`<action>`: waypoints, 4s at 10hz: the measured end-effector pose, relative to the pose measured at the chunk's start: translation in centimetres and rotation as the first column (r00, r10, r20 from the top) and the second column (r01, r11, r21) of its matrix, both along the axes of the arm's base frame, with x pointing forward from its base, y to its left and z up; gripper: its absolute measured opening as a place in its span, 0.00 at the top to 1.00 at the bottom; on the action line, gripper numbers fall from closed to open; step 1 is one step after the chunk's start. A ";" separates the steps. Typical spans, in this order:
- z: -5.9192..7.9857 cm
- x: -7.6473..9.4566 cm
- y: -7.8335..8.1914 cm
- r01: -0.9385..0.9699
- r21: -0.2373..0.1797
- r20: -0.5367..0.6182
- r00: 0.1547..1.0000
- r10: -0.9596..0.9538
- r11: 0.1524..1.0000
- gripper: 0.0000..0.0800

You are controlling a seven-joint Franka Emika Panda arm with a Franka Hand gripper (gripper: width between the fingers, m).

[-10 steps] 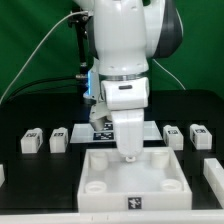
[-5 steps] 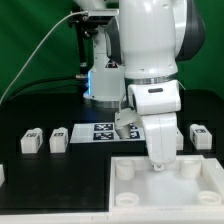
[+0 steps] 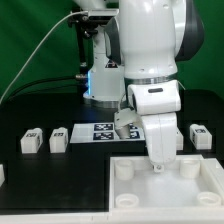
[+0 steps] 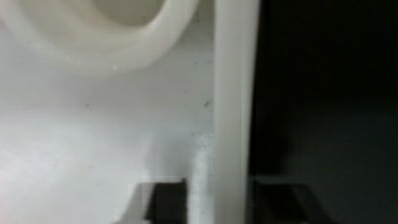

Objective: Assemble one leg

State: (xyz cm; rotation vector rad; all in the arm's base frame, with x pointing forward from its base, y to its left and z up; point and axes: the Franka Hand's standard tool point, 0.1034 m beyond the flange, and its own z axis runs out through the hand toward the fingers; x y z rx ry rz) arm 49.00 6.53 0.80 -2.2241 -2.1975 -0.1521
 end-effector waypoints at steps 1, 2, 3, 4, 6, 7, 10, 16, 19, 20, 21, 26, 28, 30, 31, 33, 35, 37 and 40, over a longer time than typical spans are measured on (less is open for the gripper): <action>0.0 0.0 0.0 0.002 0.000 0.000 1.000 -0.002 1.000 0.61; 0.0 0.0 0.0 0.002 0.000 0.000 1.000 -0.002 1.000 0.37; 0.0 0.0 -0.1 0.003 0.000 0.000 1.000 -0.003 1.000 0.24; 0.0 0.0 -0.1 0.004 0.000 0.000 1.000 -0.004 1.000 0.24; 0.0 0.0 -0.1 0.005 0.000 0.000 1.000 -0.005 1.000 0.19; 0.0 0.0 -0.1 0.006 0.000 0.000 1.000 -0.006 1.000 0.19; 0.0 0.0 -0.2 0.007 0.000 0.000 1.000 -0.007 1.000 0.19; 5.6 -2.9 4.5 0.498 0.033 -0.011 0.867 -0.498 0.867 0.19; 7.2 -3.6 9.1 0.774 0.066 -0.058 0.633 -0.772 0.630 0.19; 7.2 -3.6 9.0 0.812 0.067 -0.071 0.583 -0.809 0.580 0.19; 7.2 -3.6 9.1 0.871 0.066 -0.092 0.492 -0.866 0.487 0.19; 5.4 -5.2 10.7 1.000 -0.024 -0.185 0.013 -0.983 0.018 0.19; 5.4 -5.4 10.5 0.994 -0.103 -0.175 0.027 -0.984 0.046 0.19; 5.6 -5.9 10.2 0.950 -0.307 -0.161 0.015 -0.987 0.064 0.19; 5.4 -6.5 10.6 0.902 -0.430 -0.144 -0.036 -0.989 0.030 0.19; 4.5 -7.4 11.4 0.798 -0.602 -0.122 -0.055 -0.991 0.030 0.19; 3.5 -8.1 11.6 0.706 -0.707 -0.112 -0.056 -0.992 0.040 0.19; 2.0 -8.0 11.9 0.680 -0.732 -0.113 -0.061 -0.992 0.041 0.19; 0.9 -9.1 12.0 0.658 -0.751 -0.108 -0.059 -0.992 0.043 0.19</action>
Offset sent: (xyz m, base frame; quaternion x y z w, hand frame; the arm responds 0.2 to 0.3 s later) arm 0.0000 0.0000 0.0000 0.0000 0.0000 0.0000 1.0000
